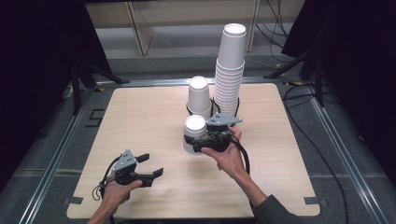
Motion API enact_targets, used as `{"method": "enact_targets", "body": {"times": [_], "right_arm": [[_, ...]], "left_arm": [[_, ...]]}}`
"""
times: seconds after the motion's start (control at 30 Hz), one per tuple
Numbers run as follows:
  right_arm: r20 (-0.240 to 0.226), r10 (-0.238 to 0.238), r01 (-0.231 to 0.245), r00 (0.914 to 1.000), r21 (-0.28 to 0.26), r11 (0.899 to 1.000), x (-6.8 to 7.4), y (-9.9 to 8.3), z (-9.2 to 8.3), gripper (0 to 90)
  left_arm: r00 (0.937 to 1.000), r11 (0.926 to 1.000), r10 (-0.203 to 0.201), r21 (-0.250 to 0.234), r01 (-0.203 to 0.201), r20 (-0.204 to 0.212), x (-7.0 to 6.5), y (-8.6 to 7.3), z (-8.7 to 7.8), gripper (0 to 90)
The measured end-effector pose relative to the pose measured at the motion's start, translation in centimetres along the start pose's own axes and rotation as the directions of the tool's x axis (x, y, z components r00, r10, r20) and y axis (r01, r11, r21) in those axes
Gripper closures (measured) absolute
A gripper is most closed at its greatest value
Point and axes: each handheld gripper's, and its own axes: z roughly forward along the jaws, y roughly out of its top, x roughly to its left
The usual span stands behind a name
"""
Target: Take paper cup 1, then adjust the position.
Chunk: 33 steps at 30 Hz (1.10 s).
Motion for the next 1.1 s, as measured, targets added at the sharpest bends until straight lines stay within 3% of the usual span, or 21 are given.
{"method": "enact_targets", "body": {"times": [0.17, 0.2, 0.27, 0.47, 0.5, 0.57, 0.63, 0.73, 0.87, 0.93, 0.97, 1.03, 1.1], "right_arm": [[-0.006, -0.01, 0.011, 0.9999, 0.033, 0.999, 0.1, -0.7, 0.5, 19.7], [-0.01, 0.016, -0.016, 0.9998, 0.027, 1.0, 0.3, -1.0, 0.6, 19.6], [-0.01, -0.01, 0.011, 0.9999, 0.044, 0.999, 0.2, -1.2, 0.7, 19.6], [-0.033, 0.012, -0.011, 0.9994, 0.028, 1.0, 0.1, -1.3, 0.7, 19.6], [-0.015, 0.007, -0.006, 0.9999, 0.028, 1.0, 0.1, -1.3, 0.6, 19.6], [-0.028, 0.022, -0.022, 0.9993, 0.022, 1.0, 0.2, -1.4, 0.6, 19.6], [-0.021, 0.008, -0.007, 0.9997, 0.023, 1.0, 0.1, -1.4, 0.6, 19.6], [-0.047, 0.028, -0.026, 0.9985, 0.033, 0.999, 0.3, -1.4, 0.7, 19.6], [-0.06, 0.04, -0.038, 0.9974, 0.041, 0.998, 0.8, -1.5, 0.9, 19.6], [-0.071, 0.016, -0.013, 0.9974, 0.036, 0.999, 1.0, -1.6, 1.2, 19.6], [-0.082, 0.025, -0.023, 0.9963, 0.028, 0.999, 1.2, -1.6, 1.3, 19.6], [-0.086, 0.022, -0.018, 0.9961, 0.041, 0.999, 1.5, -1.6, 1.4, 19.6], [-0.121, 0.032, -0.028, 0.9922, 0.033, 0.999, 1.9, -1.7, 1.8, 19.6]], "left_arm": [[1.0, 1.0, -0.001, -0.002, 0.001, 0.001, 0.0, 0.0, 0.0, 14.5], [1.0, 1.0, -0.002, -0.002, 0.002, 0.0, 0.0, 0.0, 0.0, 14.6], [1.0, 1.0, -0.002, -0.002, 0.002, 0.001, 0.0, 0.0, 0.0, 14.6], [1.0, 0.9999, 0.006, -0.012, -0.006, 0.007, 0.0, 0.0, 0.0, 14.6], [0.9999, 0.9997, -0.004, -0.024, 0.005, 0.009, -0.1, 0.0, 0.0, 14.5], [0.9999, 0.9995, -0.009, -0.03, 0.009, 0.014, -0.1, 0.1, -0.2, 14.5], [0.9994, 0.9987, -0.011, -0.049, 0.013, 0.033, -0.1, 0.1, -0.2, 14.5], [0.9963, 0.9934, 0.0, -0.114, 0.01, 0.085, -0.5, 0.5, -0.3, 14.5], [0.9905, 0.9879, 0.027, -0.155, -0.006, 0.135, -1.0, 0.7, -0.4, 14.4], [0.9891, 0.9887, 0.031, -0.149, -0.01, 0.144, -1.2, 0.7, -0.5, 14.4], [0.9866, 0.984, 0.038, -0.178, -0.009, 0.159, -1.3, 0.7, -0.3, 14.4], [0.987, 0.9878, 0.043, -0.155, -0.018, 0.155, -1.4, 0.8, -0.4, 14.4], [0.9842, 0.9858, 0.035, -0.168, -0.006, 0.173, -1.5, 0.7, 0.0, 14.4]]}}
